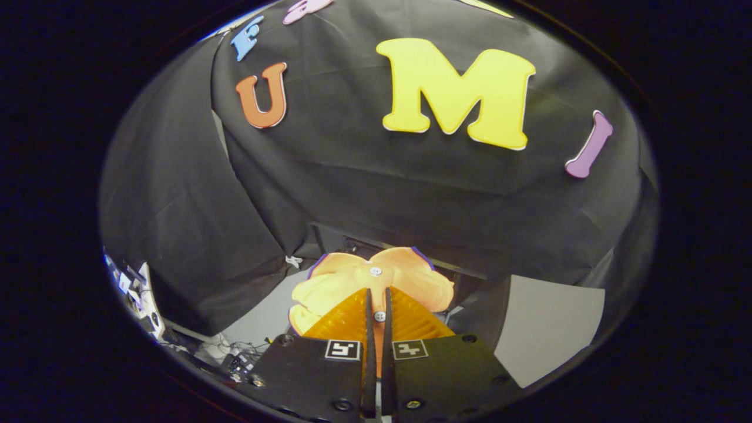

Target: Put the clothes into the washing machine and then close the washing machine lid.

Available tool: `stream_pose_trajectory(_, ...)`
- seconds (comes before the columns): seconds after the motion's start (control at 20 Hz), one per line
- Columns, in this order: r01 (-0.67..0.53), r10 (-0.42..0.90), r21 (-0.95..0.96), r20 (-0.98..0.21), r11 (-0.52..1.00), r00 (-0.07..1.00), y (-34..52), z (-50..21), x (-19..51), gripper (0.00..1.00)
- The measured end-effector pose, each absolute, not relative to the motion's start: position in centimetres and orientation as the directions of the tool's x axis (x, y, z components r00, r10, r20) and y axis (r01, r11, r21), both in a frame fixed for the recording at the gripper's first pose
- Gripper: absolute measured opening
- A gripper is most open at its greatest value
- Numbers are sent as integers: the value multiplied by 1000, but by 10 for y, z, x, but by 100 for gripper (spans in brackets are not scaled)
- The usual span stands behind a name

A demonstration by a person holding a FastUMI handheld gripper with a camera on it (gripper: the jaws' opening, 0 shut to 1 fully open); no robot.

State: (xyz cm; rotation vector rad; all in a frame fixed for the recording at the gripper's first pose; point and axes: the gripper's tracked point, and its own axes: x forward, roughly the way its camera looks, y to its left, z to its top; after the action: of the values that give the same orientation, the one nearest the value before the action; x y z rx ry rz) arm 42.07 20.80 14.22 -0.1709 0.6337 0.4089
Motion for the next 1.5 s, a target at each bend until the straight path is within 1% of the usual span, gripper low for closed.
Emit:
stream_pose_trajectory(0.75,-432,299,-14,-700,902,648,234,55,427,7)
stream_pose_trajectory(1.5,-372,239,-10,-749,928,617,223,-27,457,7)
